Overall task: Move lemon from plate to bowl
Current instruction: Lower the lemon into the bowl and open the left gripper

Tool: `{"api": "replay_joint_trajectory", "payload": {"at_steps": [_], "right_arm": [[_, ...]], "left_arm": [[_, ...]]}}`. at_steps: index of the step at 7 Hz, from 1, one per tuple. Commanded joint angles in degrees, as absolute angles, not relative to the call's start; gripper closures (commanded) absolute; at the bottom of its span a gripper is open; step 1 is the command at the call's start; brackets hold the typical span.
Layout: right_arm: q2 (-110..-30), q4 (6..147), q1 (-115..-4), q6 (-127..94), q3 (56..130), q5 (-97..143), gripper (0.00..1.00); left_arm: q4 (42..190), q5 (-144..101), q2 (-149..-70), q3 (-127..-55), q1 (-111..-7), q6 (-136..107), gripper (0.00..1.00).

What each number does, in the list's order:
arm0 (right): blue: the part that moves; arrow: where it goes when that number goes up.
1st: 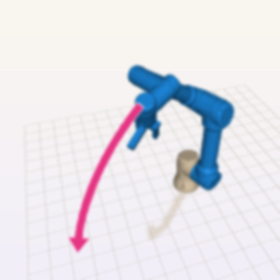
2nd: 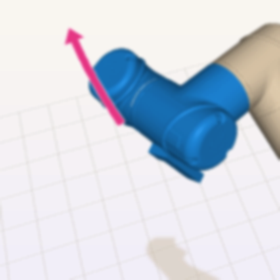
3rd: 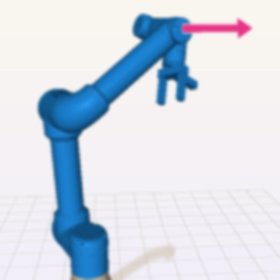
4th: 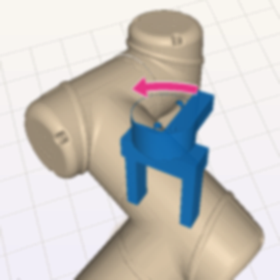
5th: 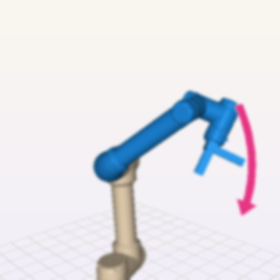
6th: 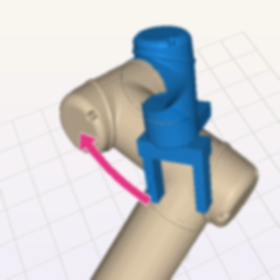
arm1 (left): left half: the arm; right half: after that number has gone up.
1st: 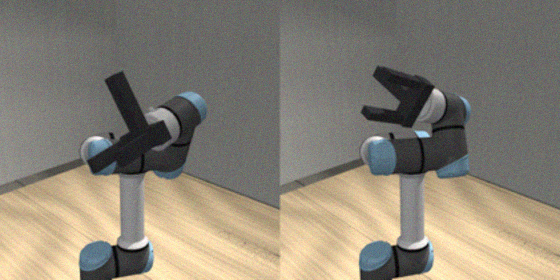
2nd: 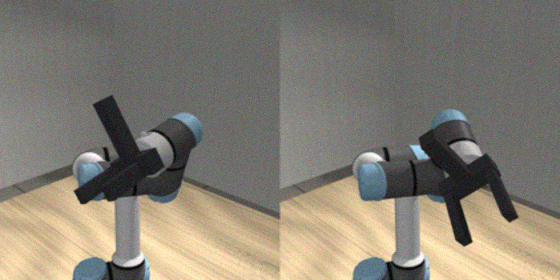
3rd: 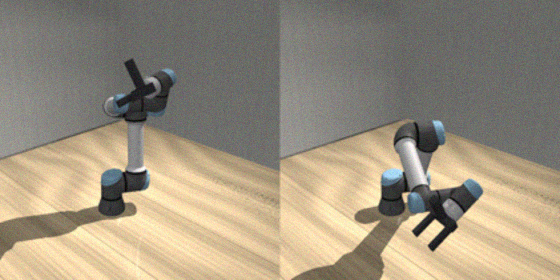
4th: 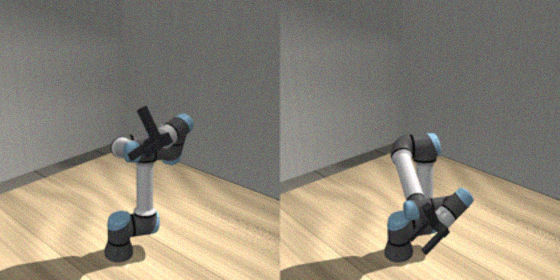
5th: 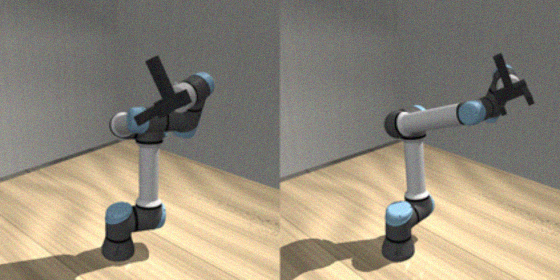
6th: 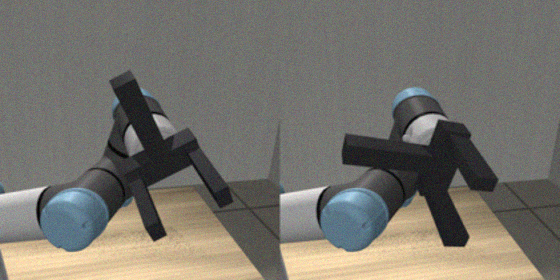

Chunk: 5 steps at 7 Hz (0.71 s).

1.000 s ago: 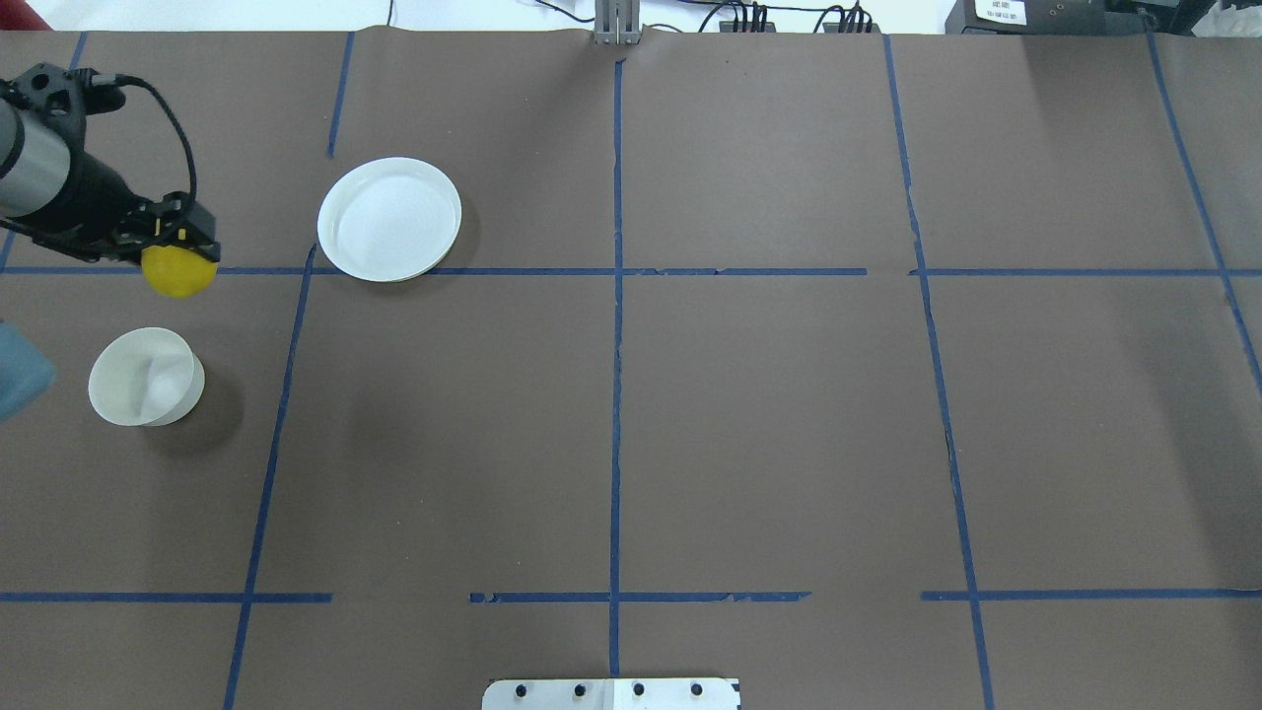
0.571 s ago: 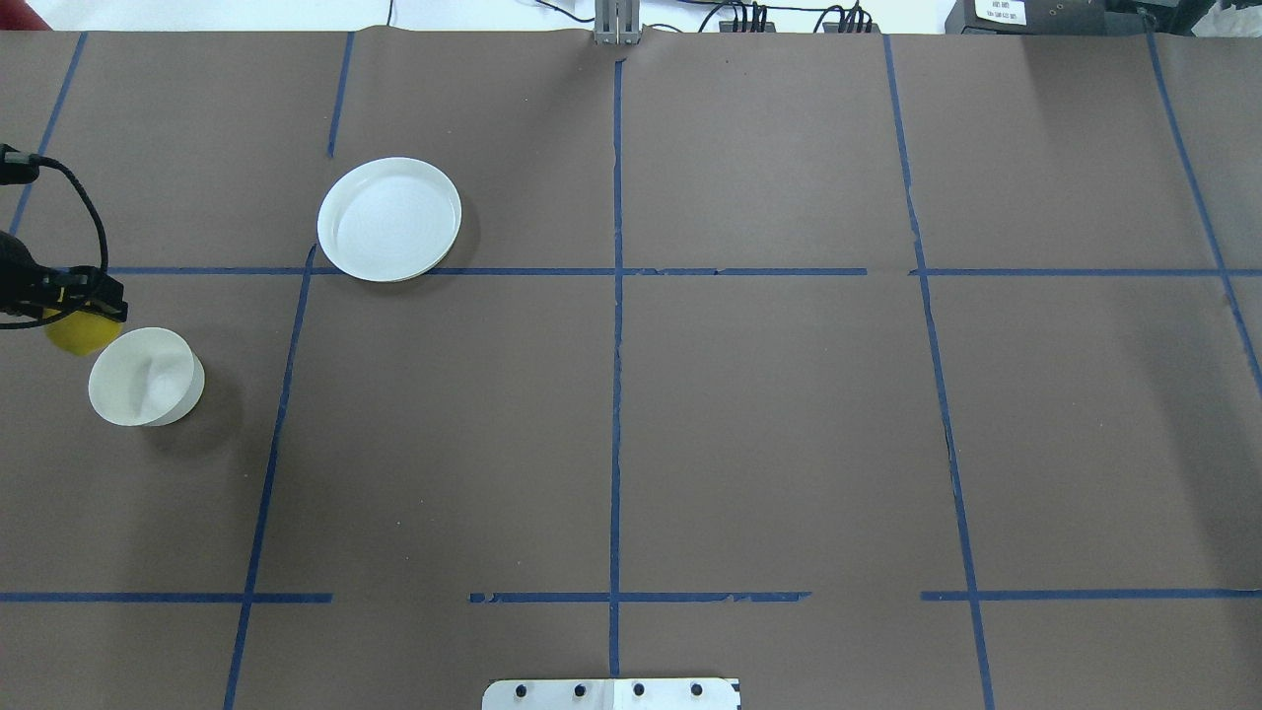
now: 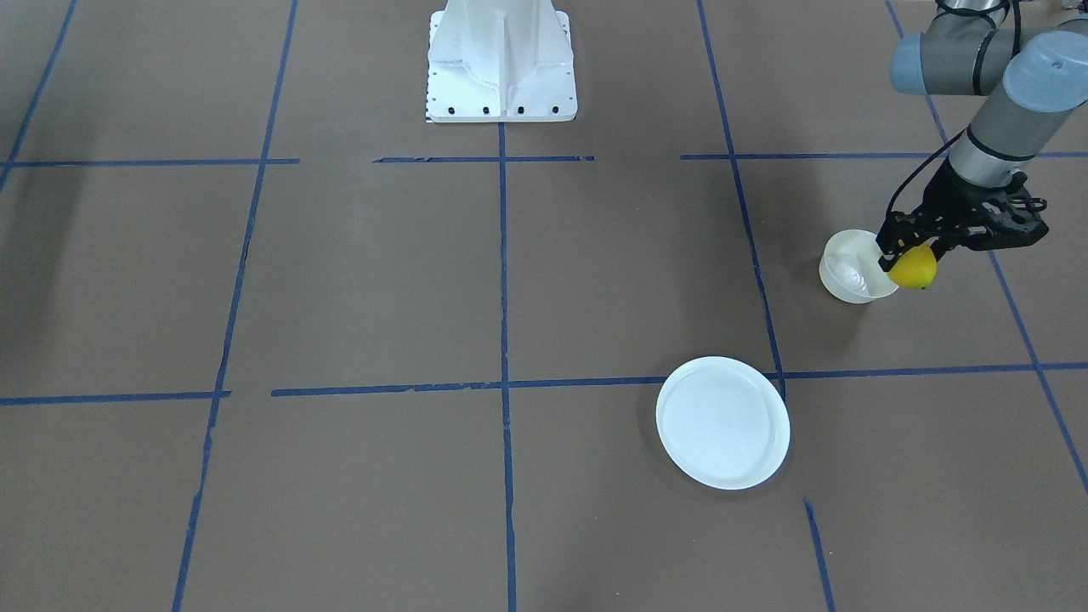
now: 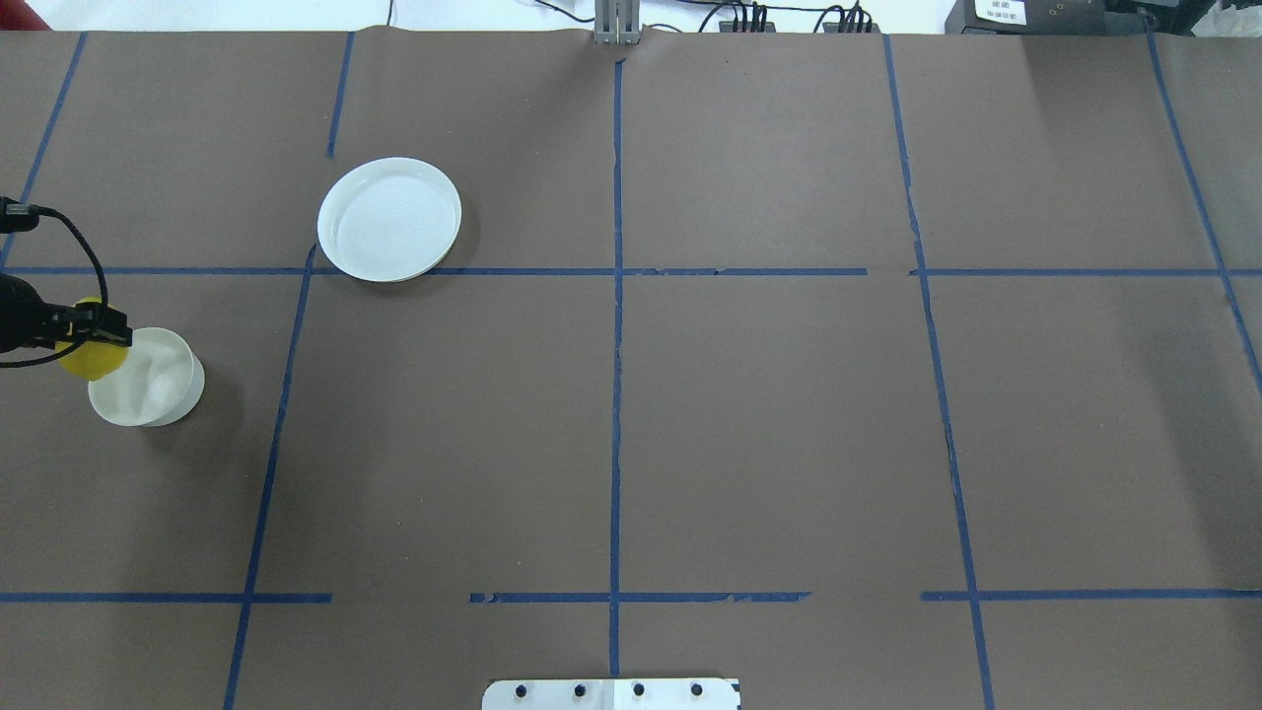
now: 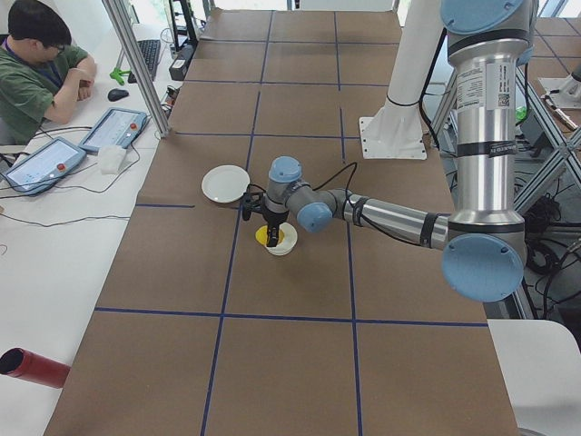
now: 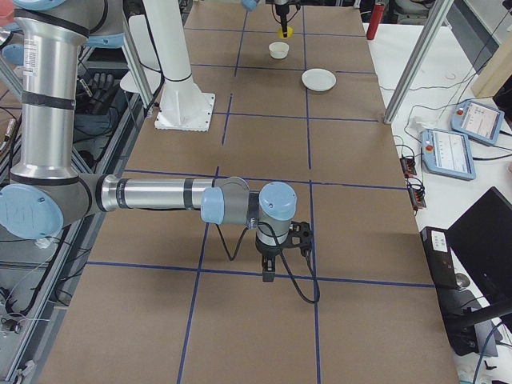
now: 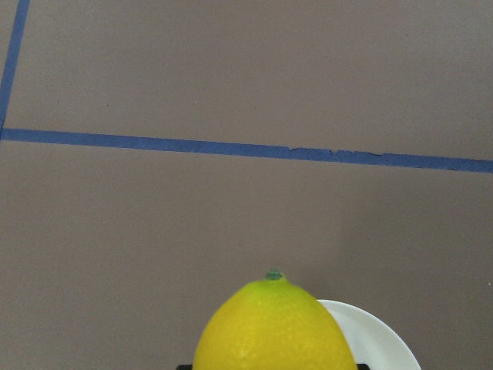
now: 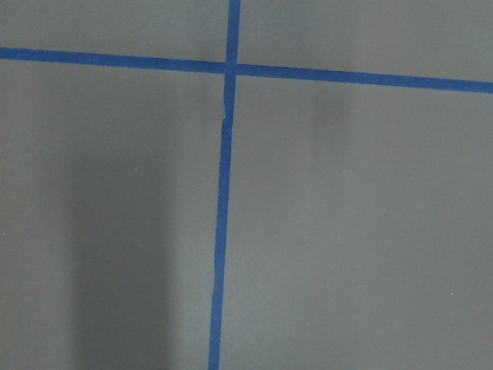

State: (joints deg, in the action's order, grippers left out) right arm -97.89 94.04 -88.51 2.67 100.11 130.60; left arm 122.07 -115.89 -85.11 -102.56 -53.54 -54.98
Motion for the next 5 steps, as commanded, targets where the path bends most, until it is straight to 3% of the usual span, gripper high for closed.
{"api": "replay_joint_trajectory", "payload": {"at_steps": [1, 3, 4, 5], "right_arm": [[-97.91, 94.04, -88.51, 2.64, 100.11, 130.61, 0.00], [-97.91, 94.04, -88.51, 2.64, 100.11, 130.61, 0.00], [-97.91, 94.04, -88.51, 2.64, 100.11, 130.61, 0.00], [-97.91, 94.04, -88.51, 2.64, 100.02, 130.61, 0.00]], "left_arm": [[123.22, -116.45, -85.08, -102.13, -51.51, -55.55, 1.00], [122.87, -117.33, -85.08, -101.95, -50.28, -55.55, 1.00], [122.87, -117.68, -85.08, -101.87, -49.93, -55.55, 0.86], [122.78, -117.60, -85.08, -101.87, -49.05, -55.46, 0.52]]}}
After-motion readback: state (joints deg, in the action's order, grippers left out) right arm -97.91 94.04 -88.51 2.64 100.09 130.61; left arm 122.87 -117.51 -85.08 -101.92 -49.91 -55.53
